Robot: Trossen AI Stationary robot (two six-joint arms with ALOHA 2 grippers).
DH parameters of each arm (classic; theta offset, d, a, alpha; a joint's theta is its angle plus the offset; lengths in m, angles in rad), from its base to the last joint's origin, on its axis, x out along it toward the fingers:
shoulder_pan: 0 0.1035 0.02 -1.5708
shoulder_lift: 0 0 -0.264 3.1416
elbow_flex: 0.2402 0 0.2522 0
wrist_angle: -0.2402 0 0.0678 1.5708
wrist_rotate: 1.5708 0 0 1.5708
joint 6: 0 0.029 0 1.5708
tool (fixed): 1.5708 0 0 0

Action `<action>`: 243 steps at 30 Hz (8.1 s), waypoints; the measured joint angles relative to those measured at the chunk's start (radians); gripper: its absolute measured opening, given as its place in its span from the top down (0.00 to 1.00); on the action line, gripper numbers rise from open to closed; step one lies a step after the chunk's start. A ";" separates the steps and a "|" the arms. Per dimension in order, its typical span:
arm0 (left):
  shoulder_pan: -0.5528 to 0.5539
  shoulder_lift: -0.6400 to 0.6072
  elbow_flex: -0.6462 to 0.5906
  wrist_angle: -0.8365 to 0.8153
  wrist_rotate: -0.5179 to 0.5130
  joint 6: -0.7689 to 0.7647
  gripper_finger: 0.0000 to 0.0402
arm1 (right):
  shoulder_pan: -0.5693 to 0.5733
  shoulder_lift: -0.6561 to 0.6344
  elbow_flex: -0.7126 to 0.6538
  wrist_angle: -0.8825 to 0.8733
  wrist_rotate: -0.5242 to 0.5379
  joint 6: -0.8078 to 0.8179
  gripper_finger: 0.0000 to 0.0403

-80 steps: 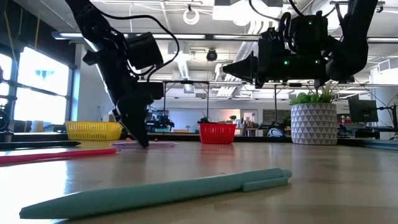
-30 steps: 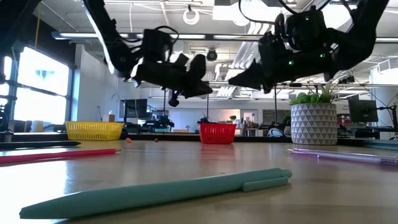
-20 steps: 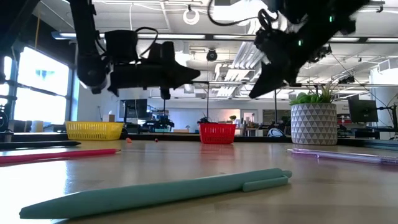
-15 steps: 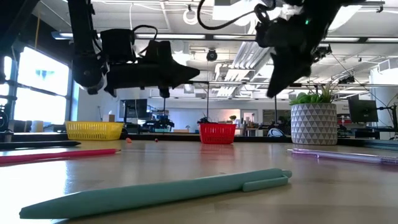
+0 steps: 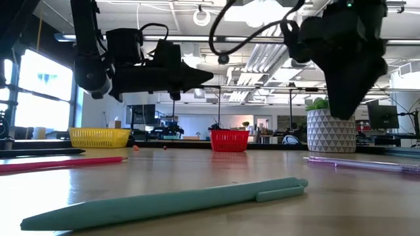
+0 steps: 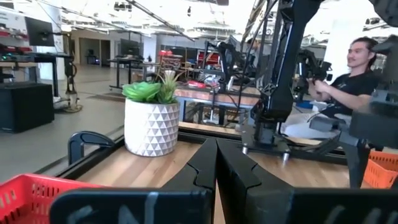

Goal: Sort crayons/erasers/pens/pencils in bins
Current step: Put the purple pen into the red bin, then put the top orange eraser into the blue bin

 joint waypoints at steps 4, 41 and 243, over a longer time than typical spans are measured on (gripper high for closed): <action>0.000 0.000 0.000 -0.003 0.000 -0.004 1.00 | 0.028 0.040 -0.036 0.051 0.011 0.081 0.64; 0.049 0.000 -0.046 -0.017 -0.018 -0.023 1.00 | -0.005 0.056 -0.113 0.184 0.002 0.102 0.95; 0.286 -0.397 0.125 -1.895 -0.318 -0.336 0.66 | -0.762 -0.326 -0.826 1.915 -0.246 -1.213 1.00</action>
